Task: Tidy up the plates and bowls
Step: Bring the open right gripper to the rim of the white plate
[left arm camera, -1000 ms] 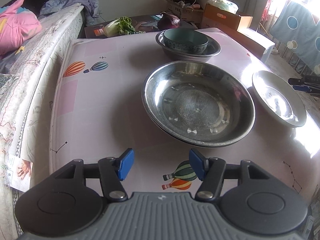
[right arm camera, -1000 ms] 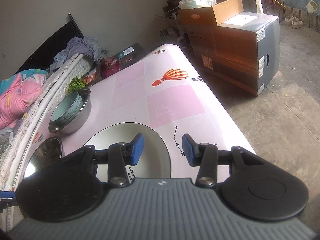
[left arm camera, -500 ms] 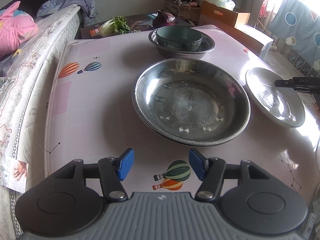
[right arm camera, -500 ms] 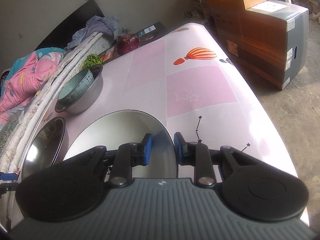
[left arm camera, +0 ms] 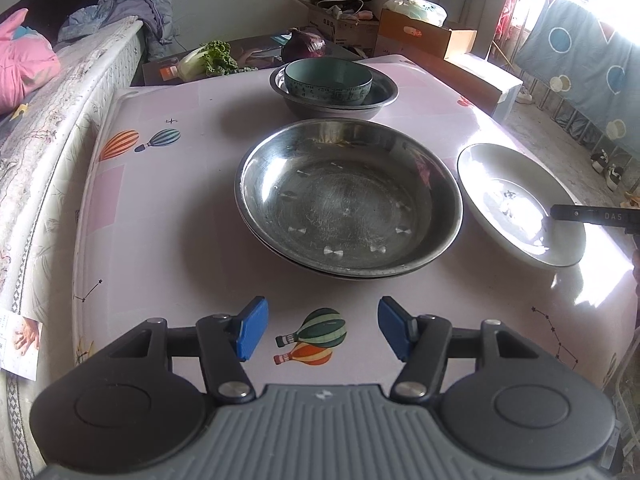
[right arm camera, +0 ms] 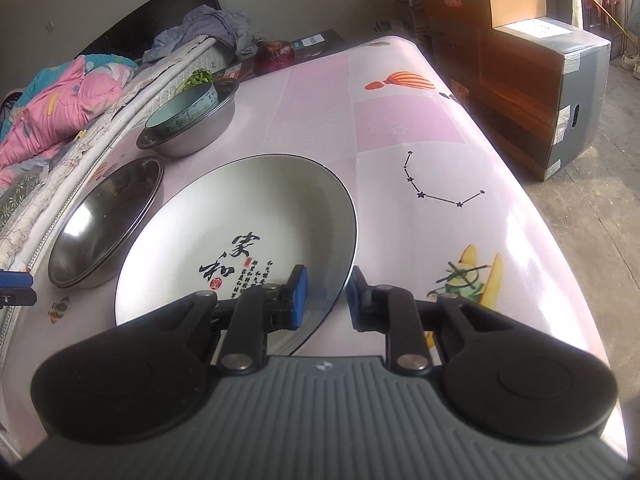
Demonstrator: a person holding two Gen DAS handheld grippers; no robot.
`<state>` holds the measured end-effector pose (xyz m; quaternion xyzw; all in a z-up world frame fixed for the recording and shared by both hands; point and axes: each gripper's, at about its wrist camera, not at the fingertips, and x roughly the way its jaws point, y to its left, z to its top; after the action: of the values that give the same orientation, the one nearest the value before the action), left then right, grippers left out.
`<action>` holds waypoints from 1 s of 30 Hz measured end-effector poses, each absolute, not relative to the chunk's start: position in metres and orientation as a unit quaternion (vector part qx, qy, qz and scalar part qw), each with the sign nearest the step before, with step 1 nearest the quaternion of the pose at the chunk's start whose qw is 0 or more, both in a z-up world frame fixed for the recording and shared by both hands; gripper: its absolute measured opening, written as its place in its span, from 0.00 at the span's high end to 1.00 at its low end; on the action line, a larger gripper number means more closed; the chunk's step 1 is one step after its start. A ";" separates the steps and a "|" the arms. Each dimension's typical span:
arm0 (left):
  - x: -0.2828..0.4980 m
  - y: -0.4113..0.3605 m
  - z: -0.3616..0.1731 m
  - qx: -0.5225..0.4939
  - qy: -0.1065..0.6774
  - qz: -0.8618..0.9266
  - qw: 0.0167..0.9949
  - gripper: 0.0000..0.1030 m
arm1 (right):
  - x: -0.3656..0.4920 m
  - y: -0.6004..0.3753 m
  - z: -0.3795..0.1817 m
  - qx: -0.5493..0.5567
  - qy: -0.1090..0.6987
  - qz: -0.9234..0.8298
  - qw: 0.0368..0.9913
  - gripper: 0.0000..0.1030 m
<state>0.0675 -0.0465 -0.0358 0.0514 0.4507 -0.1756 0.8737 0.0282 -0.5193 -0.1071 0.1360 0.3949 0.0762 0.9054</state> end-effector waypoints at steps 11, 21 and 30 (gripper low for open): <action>0.049 -0.064 -0.033 0.041 0.437 -0.217 0.872 0.40 | -0.037 -0.496 -0.102 0.154 0.405 0.073 0.898 0.77; 0.046 -0.108 -0.044 -0.016 0.419 -0.273 0.866 0.40 | -0.057 -0.515 -0.089 0.179 0.383 0.061 0.904 0.74; 0.060 -0.138 -0.052 -0.061 0.424 -0.298 0.853 0.40 | -0.039 -0.550 -0.104 0.269 0.361 0.061 0.891 0.72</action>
<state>0.0599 -0.1379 -0.0517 -0.0612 0.4236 -0.2982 0.8532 -0.0394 -0.5499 -0.1039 0.2694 0.3606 0.0613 0.8909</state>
